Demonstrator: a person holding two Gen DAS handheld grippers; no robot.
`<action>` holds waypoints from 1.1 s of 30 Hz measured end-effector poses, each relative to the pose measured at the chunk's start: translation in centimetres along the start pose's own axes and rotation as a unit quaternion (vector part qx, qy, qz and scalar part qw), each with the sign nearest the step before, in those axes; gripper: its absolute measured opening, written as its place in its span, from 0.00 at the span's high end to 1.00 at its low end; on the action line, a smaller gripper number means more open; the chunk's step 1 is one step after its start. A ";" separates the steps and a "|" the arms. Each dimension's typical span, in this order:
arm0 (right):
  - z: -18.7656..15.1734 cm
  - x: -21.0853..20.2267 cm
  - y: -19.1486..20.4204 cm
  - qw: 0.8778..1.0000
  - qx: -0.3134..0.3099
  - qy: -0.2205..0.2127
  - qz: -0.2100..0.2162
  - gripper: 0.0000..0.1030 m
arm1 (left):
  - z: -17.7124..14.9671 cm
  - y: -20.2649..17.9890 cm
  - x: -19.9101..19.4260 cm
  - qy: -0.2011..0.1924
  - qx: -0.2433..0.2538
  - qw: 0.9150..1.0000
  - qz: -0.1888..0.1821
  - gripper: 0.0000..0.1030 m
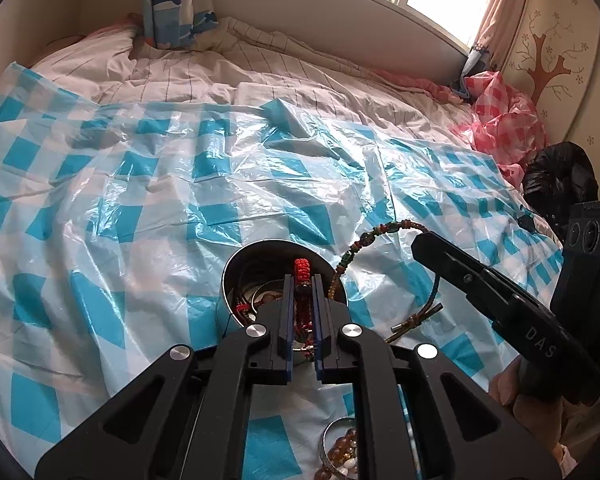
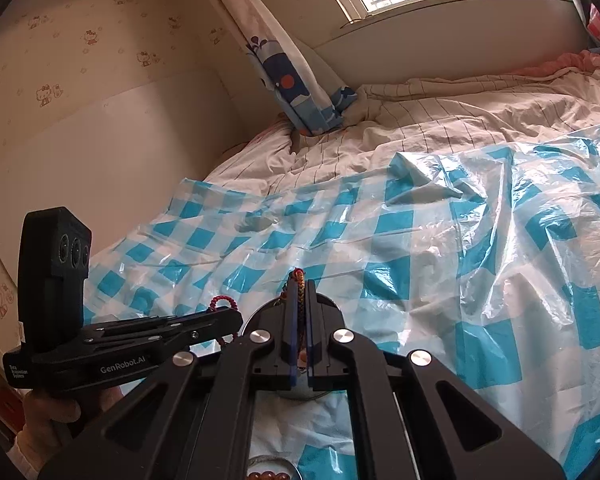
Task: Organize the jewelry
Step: 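Carry the red bracelet to the tin with left tool while right tool carries the gold bracelet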
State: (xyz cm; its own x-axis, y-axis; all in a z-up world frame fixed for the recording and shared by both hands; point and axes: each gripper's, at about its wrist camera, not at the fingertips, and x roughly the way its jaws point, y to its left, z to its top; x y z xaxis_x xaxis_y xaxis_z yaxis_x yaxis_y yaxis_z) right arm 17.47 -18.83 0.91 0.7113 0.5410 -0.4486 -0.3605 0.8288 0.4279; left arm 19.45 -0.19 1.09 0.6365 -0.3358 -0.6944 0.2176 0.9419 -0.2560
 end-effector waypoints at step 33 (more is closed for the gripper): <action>0.4 2.9 0.5 1.000 -0.010 0.003 -0.029 0.96 | -0.2 2.5 4.6 0.039 -0.073 0.996 0.010 0.92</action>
State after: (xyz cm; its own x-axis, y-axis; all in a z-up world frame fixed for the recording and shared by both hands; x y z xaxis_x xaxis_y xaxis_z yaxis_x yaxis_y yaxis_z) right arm 19.62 -16.90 0.17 0.7279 0.4931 -0.4764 -0.3308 0.8612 0.3858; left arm 22.77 0.66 -2.84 0.5784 -0.3216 -0.7497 0.0913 0.9388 -0.3323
